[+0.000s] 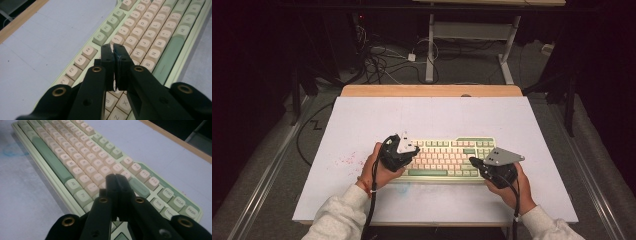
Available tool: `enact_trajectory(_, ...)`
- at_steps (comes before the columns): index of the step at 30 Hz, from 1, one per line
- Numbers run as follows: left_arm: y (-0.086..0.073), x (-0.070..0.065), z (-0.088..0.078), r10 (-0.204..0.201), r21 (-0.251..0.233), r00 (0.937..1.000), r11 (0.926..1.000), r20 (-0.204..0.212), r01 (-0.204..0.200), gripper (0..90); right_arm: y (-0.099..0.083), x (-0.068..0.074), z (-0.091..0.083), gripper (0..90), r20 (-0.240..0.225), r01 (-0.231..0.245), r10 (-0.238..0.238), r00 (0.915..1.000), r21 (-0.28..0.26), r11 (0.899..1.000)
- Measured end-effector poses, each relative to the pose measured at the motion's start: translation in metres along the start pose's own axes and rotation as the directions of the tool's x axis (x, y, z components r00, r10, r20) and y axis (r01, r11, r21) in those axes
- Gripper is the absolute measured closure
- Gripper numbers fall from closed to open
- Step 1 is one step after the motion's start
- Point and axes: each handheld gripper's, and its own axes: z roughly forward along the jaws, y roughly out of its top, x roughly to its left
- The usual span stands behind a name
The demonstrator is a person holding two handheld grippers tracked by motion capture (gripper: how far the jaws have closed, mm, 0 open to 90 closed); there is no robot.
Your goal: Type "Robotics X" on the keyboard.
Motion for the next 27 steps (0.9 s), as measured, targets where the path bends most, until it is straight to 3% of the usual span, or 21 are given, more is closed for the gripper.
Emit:
enact_trajectory(3,-0.007,-0.001,-0.005,0.012,-0.009,0.9999,0.9999,-0.011,-0.012,75.4,-0.001,0.001,-0.004,90.0,-0.001,0.006,-0.006,1.0000,-0.004,1.000)
enact_trajectory(7,-0.019,-0.006,-0.014,0.038,-0.025,0.9980,0.9989,-0.051,-0.039,49.7,-0.002,-0.001,-0.008,90.0,0.003,0.000,0.000,1.0000,-0.007,1.000)
enact_trajectory(10,-0.031,-0.009,-0.023,0.033,-0.060,0.9962,0.9975,-0.081,-0.038,42.3,-0.003,-0.003,-0.010,90.0,0.006,-0.003,0.004,1.0000,-0.010,1.000)
enact_trajectory(11,-0.035,-0.009,-0.026,0.026,-0.064,0.9962,0.9975,-0.083,-0.031,31.1,-0.003,-0.004,-0.010,90.0,0.006,-0.006,0.006,1.0000,-0.009,1.000)
enact_trajectory(13,-0.045,-0.009,-0.033,0.009,-0.086,0.9949,0.9961,-0.101,-0.018,25.9,-0.003,-0.004,-0.010,90.0,0.006,-0.008,0.008,1.0000,-0.011,1.000)
enact_trajectory(18,-0.067,-0.010,-0.044,-0.036,-0.103,0.9928,0.9943,-0.115,0.024,19.7,0.000,-0.004,-0.008,90.0,0.008,-0.005,0.005,1.0000,-0.013,1.000)
enact_trajectory(21,-0.081,-0.012,-0.049,-0.052,-0.110,0.9880,0.9933,-0.146,0.036,18.8,0.002,-0.004,-0.003,90.0,0.000,-0.010,0.010,0.9999,-0.007,1.000)
enact_trajectory(24,-0.094,-0.012,-0.052,-0.097,-0.106,0.9866,0.9908,-0.131,0.084,18.4,0.004,-0.004,0.006,90.0,-0.008,-0.010,0.011,0.9999,0.009,1.000)
enact_trajectory(27,-0.103,-0.013,-0.054,-0.094,-0.073,0.9869,0.9938,-0.132,0.085,17.2,0.006,-0.002,0.015,90.0,-0.011,0.001,0.000,0.9999,0.024,1.000)
